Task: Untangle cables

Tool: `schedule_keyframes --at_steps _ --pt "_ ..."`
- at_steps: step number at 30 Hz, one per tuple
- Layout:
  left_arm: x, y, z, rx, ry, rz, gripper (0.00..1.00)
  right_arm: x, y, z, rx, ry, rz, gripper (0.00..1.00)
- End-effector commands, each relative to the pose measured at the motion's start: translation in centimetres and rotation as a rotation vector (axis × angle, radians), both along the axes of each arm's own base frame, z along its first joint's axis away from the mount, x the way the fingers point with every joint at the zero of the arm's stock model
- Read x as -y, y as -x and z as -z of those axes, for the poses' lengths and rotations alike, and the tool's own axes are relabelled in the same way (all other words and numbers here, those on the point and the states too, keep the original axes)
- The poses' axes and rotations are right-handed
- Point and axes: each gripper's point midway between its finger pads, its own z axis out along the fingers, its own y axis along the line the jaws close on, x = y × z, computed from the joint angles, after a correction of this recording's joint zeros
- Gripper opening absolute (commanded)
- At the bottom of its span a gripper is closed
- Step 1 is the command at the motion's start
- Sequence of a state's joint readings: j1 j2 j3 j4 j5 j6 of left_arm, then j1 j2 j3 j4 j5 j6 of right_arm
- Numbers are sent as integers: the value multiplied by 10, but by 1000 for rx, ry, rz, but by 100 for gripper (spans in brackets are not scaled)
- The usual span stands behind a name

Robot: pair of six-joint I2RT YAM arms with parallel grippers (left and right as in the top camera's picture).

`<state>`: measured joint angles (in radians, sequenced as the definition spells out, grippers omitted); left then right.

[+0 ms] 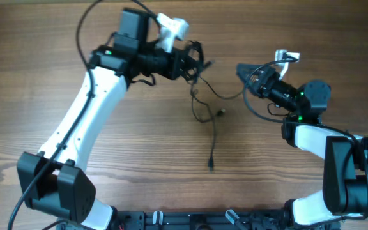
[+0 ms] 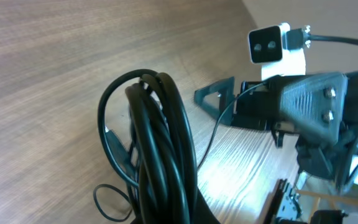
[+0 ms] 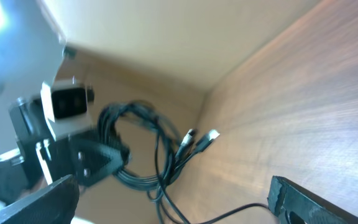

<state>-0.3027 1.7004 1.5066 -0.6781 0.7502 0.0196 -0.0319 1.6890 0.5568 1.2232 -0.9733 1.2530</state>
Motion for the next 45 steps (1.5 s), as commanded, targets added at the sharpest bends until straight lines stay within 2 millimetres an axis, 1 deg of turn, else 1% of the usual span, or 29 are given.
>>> schedule_keyframes --at_steps 1,2,3,5,6,7,8,9,11,12,13,14,15,17,20,22,24,26,27,29,31,34,35,37,38,41,42,44,45 --pt "9 20 -23 129 23 150 4 40 -36 -6 46 16 279 99" --pt "9 20 -21 125 14 148 4 54 -45 -1 35 34 368 100" --pt "9 20 -21 123 11 146 4 76 -55 9 9 69 494 100" --pt "8 19 -20 147 0 155 4 115 -67 29 13 229 706 100" --pt "3 12 -17 152 -29 119 4 145 -69 53 -54 359 853 100" --pt "0 8 -15 156 -47 96 4 162 -65 70 -107 446 915 100" --pt "-4 2 -16 156 -50 68 4 175 -58 92 -187 514 937 99" --pt "-7 -2 -18 164 -44 53 3 176 -54 102 -232 521 913 100" --pt "-11 -13 -26 155 -9 -7 4 163 -48 113 -271 496 801 100" --pt "-11 -15 -28 158 -2 -15 4 150 -47 111 -261 460 715 100" --pt "-10 -15 -29 160 3 -12 4 130 -44 102 -239 388 600 100" --pt "-10 -13 -27 150 0 -10 4 108 -39 78 -199 276 474 100" --pt "-11 -11 -25 134 -4 -9 4 97 -35 61 -171 216 416 100" --pt "-9 0 -23 83 11 16 4 67 -13 7 -71 108 224 100" --pt "1 33 -26 92 77 207 4 48 21 -41 25 75 106 100" --pt "-1 40 -21 75 64 229 4 40 42 -60 67 65 67 100" --pt "4 52 -28 62 121 283 4 29 66 -64 80 71 28 100" --pt "7 65 -35 58 178 346 4 15 92 -54 69 72 -53 100" --pt "8 73 -30 30 168 364 4 6 110 -46 87 88 -125 100" --pt "10 85 -25 -8 158 391 4 1 125 -34 83 94 -175 100" --pt "14 93 -23 -33 155 406 4 1 127 -29 70 91 -176 100" --pt "26 106 -21 -49 143 448 4 2 125 -42 222 145 -150 100" --pt "29 107 -16 -36 108 455 4 6 117 -42 359 237 -88 92" --pt "32 108 -11 -24 72 460 4 12 109 -47 484 319 -19 77" --pt "34 109 -11 -18 71 464 4 13 107 -61 545 325 8 75" --pt "34 107 -12 -8 73 464 4 10 110 -96 628 295 -12 60" --pt "34 107 -12 -10 73 464 4 4 113 -100 670 309 -34 59" --pt "35 108 -12 -57 79 436 4 -3 113 -97 739 357 -40 70" --pt "34 108 -12 -134 83 389 4 -6 109 -92 766 395 -22 74"
